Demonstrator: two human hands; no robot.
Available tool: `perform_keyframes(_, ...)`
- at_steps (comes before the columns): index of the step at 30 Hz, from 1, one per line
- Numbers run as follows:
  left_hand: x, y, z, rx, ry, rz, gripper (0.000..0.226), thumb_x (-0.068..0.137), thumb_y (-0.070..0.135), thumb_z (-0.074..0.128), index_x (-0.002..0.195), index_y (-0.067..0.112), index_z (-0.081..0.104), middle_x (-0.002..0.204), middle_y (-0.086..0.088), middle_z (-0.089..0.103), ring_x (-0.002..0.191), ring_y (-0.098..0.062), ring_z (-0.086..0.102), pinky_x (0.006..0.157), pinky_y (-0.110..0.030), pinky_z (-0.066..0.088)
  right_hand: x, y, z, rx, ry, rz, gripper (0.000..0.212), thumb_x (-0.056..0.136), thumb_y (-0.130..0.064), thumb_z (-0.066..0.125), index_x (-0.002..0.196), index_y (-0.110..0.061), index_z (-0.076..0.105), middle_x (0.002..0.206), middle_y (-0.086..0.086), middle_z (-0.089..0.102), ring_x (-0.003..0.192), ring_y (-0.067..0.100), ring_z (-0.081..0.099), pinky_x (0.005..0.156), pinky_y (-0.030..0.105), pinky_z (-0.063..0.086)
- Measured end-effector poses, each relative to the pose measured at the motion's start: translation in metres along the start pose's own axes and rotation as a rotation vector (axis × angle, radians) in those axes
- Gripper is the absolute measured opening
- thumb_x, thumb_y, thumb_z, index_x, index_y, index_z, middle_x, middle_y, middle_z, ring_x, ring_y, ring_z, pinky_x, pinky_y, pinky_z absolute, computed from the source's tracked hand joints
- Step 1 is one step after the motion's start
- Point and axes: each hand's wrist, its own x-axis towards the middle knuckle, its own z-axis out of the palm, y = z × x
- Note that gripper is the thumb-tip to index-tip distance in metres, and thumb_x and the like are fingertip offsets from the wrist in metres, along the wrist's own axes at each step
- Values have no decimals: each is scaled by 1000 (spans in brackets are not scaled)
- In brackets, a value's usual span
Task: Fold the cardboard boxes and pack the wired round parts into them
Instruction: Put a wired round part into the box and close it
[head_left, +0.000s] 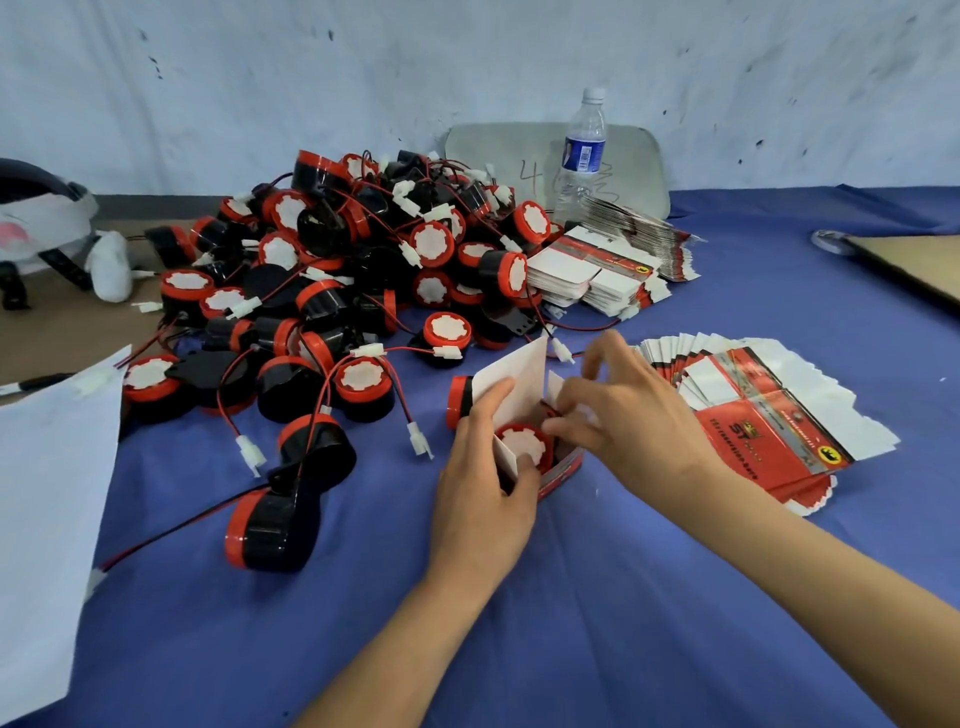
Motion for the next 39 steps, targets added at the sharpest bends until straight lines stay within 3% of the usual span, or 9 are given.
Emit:
perform_keyframes(5,0,-3,2,21,-2,-5,67,90,11,52,130,58,26,125,15,54,88,-10,56,69,-26,49,-23,6,-11,249,61,57,11,82,-14,75,91,-8,70,72,-4,51,53,8,47,57,24,38)
perform_keyframes(9,1,-4,2,35,4,-6,66,89,13,52,129,59,26,123,12,56,88,-15,57,63,-15,41,-31,-3,-14,508,115,55,10,86,-8,70,96,-9,69,68,-9,65,61,2,64,60,14,50)
perform_keyframes(13,1,-3,1,32,-3,-6,67,91,12,52,131,59,26,137,16,49,108,-8,56,72,-11,46,-19,-13,-21,374,103,-156,11,92,-9,58,90,-5,68,77,-3,64,63,16,61,61,29,54)
perform_keyframes(15,1,-5,2,33,-13,-16,68,91,13,53,132,59,26,127,2,56,91,-11,58,63,-12,43,-12,-16,-23,336,60,-213,8,88,0,59,91,-3,66,83,4,62,63,22,58,59,38,52)
perform_keyframes(17,2,-6,2,27,-13,-21,69,89,13,53,132,60,27,118,-6,59,75,-9,55,58,-15,41,-11,-18,-20,327,7,-244,17,84,6,60,96,-4,67,89,6,62,65,24,59,59,40,52)
perform_keyframes(21,2,-6,1,-38,-27,-11,77,80,13,62,131,60,30,130,12,56,105,-6,62,79,-32,56,-26,-20,-13,350,-32,-287,21,84,-4,65,103,-10,71,90,3,65,67,23,61,60,39,54)
perform_keyframes(30,1,-6,1,-40,-32,-3,70,76,28,59,131,60,29,134,13,54,109,-9,60,83,-37,55,-27,-10,-7,142,-20,-516,13,90,-13,64,92,-2,70,91,12,64,73,28,63,61,39,55)
perform_keyframes(36,1,-4,0,34,-11,16,65,92,16,52,133,59,25,132,36,42,109,16,46,84,-14,45,-10,-4,-8,307,257,-200,20,83,-17,66,99,-5,66,79,-12,50,71,9,50,64,26,47)
perform_keyframes(39,0,-3,0,40,-9,1,64,93,17,51,134,58,25,132,26,49,106,3,53,81,-20,49,4,-1,-5,339,265,-91,20,84,-12,72,103,-8,68,83,-11,49,81,17,55,75,35,49)
